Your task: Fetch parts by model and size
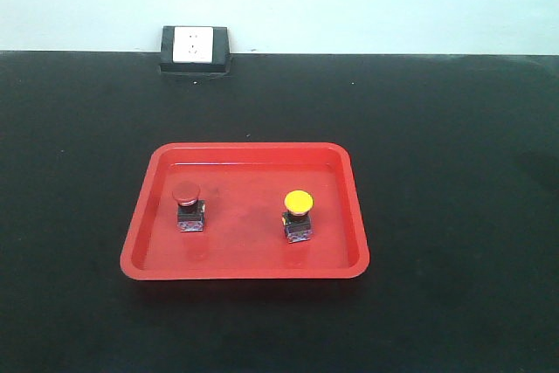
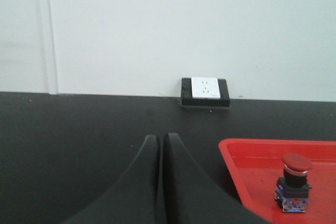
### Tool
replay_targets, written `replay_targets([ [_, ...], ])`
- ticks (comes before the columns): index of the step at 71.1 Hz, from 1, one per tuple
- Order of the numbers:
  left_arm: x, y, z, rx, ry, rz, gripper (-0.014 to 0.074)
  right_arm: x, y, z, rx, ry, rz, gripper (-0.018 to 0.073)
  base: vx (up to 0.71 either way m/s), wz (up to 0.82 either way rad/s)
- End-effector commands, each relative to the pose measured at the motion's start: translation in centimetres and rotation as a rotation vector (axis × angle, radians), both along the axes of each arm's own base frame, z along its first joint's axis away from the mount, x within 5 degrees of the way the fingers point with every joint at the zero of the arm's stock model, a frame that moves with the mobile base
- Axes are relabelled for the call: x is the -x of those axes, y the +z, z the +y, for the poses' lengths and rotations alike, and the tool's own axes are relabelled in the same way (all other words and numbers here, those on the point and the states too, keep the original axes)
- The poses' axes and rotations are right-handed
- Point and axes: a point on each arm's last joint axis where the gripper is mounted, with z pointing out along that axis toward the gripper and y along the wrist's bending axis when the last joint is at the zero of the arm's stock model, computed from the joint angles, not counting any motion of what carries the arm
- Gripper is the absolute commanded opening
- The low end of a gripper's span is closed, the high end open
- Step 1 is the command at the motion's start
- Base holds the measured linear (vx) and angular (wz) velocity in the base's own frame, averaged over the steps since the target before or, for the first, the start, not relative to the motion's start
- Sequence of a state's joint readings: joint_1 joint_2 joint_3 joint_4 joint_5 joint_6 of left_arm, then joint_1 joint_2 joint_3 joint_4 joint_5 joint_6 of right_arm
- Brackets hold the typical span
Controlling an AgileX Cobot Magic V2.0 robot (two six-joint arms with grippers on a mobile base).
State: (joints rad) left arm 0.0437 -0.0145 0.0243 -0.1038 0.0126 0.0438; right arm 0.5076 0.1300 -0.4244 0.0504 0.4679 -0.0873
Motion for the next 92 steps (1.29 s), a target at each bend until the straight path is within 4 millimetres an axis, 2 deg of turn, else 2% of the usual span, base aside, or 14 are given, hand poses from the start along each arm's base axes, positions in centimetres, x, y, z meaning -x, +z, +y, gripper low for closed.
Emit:
replay_targets([
  [1,0.20,0.75,0.04,-0.004,0.007,-0.094,-0.0006,-0.01,1.34,-0.04,-0.035,-0.004,-0.074,-0.0010,0.00,0.00],
  [32,0.12,0.18,-0.01,0.011,-0.002,-0.034,-0.0006,-0.01,1.34,-0.04,-0.035,-0.004,-0.074,-0.0010,0.00,0.00],
  [92,0.12,0.17,0.00,0.009,-0.001,-0.031,-0.0006,-0.01,1.34,-0.04,-0.035,-0.004,-0.074,-0.0010,0.00,0.00],
])
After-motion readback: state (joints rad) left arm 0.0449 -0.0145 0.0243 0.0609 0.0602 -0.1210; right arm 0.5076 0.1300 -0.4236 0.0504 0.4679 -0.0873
